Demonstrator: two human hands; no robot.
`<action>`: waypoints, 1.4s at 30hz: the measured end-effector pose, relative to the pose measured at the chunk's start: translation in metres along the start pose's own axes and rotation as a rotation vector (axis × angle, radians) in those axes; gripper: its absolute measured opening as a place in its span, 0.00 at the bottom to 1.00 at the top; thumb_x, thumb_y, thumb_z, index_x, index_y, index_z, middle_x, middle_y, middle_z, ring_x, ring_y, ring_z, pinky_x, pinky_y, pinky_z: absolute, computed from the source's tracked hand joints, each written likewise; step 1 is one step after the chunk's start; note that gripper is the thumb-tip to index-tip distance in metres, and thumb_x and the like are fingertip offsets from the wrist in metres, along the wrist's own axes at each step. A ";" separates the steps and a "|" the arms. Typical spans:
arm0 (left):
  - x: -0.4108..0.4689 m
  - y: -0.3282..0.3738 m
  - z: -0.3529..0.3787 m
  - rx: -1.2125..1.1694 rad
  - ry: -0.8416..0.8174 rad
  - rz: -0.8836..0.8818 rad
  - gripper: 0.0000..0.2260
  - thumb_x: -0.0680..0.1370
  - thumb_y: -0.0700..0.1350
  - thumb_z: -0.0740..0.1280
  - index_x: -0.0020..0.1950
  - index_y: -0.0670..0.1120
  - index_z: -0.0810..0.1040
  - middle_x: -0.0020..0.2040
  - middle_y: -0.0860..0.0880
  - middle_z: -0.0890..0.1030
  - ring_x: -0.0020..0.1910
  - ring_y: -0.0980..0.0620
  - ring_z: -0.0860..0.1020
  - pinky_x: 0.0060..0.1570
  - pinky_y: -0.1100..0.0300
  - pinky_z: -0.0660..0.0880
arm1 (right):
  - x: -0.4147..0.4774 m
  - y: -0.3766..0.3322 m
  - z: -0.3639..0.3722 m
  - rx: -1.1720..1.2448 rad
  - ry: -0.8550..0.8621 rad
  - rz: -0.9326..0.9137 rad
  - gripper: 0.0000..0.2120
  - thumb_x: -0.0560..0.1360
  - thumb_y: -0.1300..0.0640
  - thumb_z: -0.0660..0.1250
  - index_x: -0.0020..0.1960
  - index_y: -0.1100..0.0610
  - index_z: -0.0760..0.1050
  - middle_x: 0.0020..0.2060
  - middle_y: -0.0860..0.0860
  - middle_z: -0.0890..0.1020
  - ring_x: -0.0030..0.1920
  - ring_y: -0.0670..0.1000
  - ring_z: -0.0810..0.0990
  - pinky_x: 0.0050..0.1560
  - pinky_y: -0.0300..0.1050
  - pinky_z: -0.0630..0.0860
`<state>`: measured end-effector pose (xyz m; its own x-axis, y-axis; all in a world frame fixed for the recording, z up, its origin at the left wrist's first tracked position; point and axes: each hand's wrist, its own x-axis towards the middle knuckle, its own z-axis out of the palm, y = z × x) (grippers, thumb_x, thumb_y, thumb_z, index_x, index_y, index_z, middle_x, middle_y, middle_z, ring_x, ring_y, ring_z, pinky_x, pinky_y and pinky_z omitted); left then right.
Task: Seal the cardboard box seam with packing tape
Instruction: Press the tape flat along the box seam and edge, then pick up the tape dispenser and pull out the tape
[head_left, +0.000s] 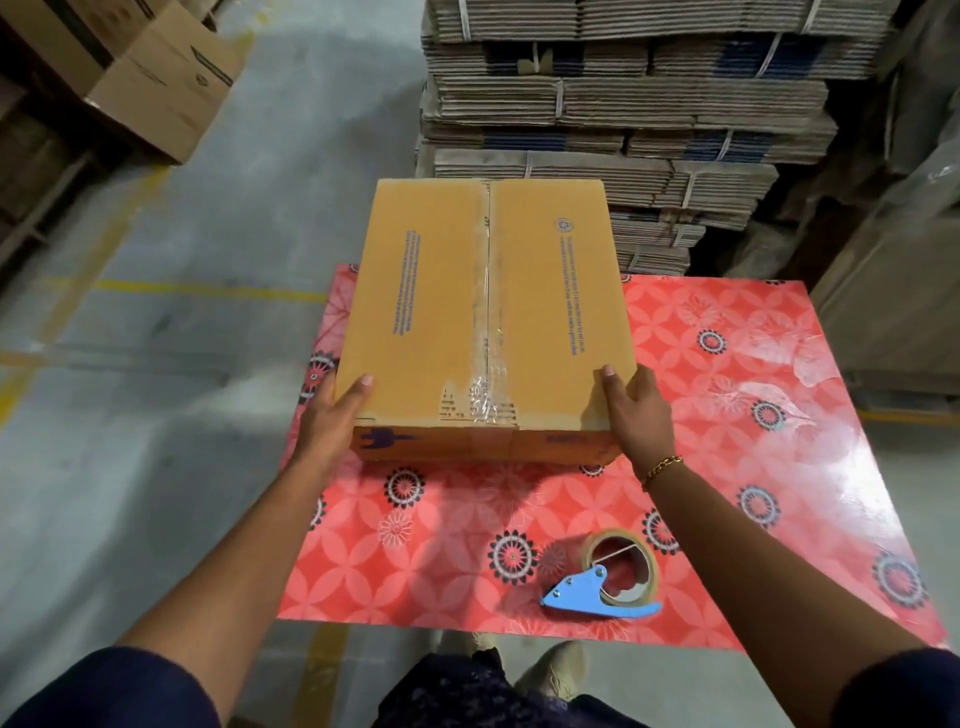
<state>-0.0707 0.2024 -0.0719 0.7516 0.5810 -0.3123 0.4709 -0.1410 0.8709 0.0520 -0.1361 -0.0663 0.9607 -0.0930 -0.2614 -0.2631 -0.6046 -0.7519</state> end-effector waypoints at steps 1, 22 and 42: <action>0.002 -0.001 -0.001 0.025 -0.004 0.003 0.23 0.81 0.57 0.67 0.74 0.51 0.73 0.66 0.49 0.81 0.64 0.49 0.78 0.61 0.59 0.70 | 0.000 0.001 0.000 -0.025 0.000 -0.001 0.26 0.80 0.37 0.59 0.61 0.61 0.69 0.48 0.60 0.82 0.49 0.64 0.81 0.47 0.58 0.78; -0.130 -0.084 0.073 0.080 0.003 -0.352 0.30 0.78 0.70 0.53 0.49 0.45 0.76 0.46 0.38 0.81 0.45 0.37 0.81 0.49 0.44 0.77 | -0.073 0.156 -0.063 -0.445 -0.490 0.061 0.29 0.78 0.40 0.67 0.69 0.59 0.71 0.50 0.61 0.86 0.52 0.61 0.84 0.44 0.47 0.69; -0.201 0.012 0.154 -0.221 -0.460 -0.570 0.23 0.79 0.64 0.62 0.50 0.46 0.84 0.42 0.45 0.87 0.46 0.43 0.83 0.52 0.48 0.80 | -0.065 0.057 -0.112 -0.174 -0.424 -0.588 0.24 0.69 0.42 0.59 0.56 0.57 0.76 0.30 0.56 0.82 0.31 0.56 0.77 0.32 0.53 0.68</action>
<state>-0.1451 -0.0394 -0.0571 0.5593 0.1168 -0.8207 0.7766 0.2726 0.5680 -0.0156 -0.2531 -0.0242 0.8130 0.5764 -0.0827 0.3358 -0.5801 -0.7421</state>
